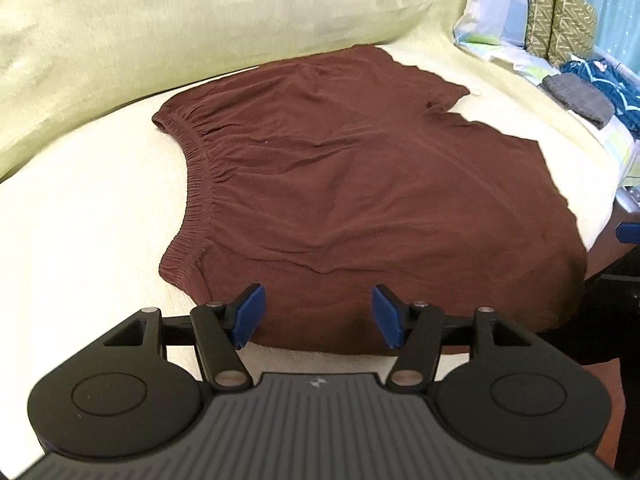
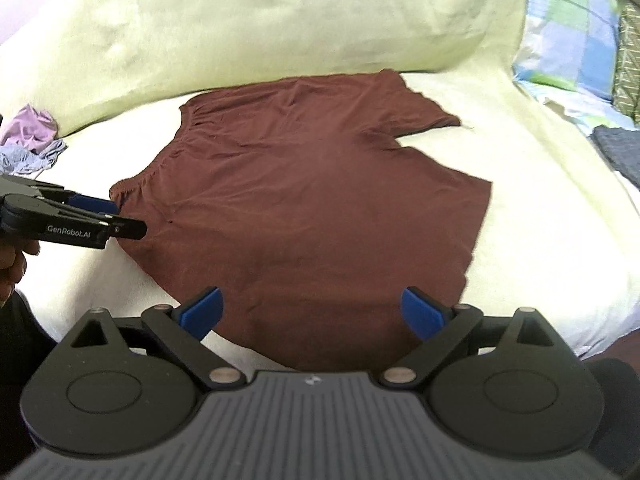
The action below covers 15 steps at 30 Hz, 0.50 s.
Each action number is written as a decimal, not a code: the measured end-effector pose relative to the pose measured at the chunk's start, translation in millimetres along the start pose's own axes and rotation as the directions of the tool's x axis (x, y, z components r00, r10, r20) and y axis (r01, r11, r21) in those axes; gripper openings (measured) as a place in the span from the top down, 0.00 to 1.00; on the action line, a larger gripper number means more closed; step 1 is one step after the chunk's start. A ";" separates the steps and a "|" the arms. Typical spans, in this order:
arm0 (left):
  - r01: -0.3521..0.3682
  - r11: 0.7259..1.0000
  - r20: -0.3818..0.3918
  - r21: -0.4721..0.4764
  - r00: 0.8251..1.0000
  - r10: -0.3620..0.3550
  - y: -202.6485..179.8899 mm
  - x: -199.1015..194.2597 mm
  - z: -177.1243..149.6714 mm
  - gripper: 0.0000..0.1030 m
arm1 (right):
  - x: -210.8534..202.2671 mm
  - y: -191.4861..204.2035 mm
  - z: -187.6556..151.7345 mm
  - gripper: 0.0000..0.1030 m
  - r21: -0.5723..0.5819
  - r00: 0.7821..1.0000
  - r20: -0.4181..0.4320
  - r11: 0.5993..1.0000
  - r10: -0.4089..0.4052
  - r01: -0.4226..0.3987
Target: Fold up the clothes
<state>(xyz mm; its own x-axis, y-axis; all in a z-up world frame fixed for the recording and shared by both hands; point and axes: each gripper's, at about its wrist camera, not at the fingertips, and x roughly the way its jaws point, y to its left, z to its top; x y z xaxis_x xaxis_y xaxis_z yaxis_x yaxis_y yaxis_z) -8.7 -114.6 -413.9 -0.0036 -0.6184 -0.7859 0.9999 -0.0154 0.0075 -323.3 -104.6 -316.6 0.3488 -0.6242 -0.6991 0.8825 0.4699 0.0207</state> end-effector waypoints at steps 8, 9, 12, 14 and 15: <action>-0.008 0.999 0.027 -0.038 1.000 0.009 -0.6 -10.6 -2.1 0.27 | -20.1 -9.1 2.2 0.08 0.022 0.998 0.056 1.000 -0.010 0.009; -0.014 0.999 0.030 -0.047 0.999 0.015 1.2 -10.1 -2.8 0.25 | -19.2 -10.5 3.7 0.08 0.019 0.998 0.063 1.000 -0.011 0.010; -0.031 0.998 0.038 -0.059 0.999 0.034 5.0 -6.3 -5.1 0.12 | -14.4 -15.3 7.6 0.08 0.017 0.997 0.080 1.000 -0.017 0.016; -0.059 0.996 0.048 -0.067 0.997 0.062 6.3 -3.1 -7.0 0.01 | -6.9 -19.7 9.5 0.06 0.021 0.996 0.088 0.999 -0.030 0.028; -0.070 0.995 0.054 -0.073 0.996 0.074 6.8 -1.7 -7.9 0.01 | -2.1 -21.4 10.1 0.04 0.020 0.995 0.090 0.999 -0.036 0.034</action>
<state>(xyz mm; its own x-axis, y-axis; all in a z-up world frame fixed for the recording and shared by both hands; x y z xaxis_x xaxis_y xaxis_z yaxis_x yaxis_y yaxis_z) -1.8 -107.5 -417.4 0.0699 -0.6594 -0.7485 0.9962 0.0854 0.0177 -339.7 -119.6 -308.4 0.3443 -0.6944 -0.6319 0.8999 0.4359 0.0114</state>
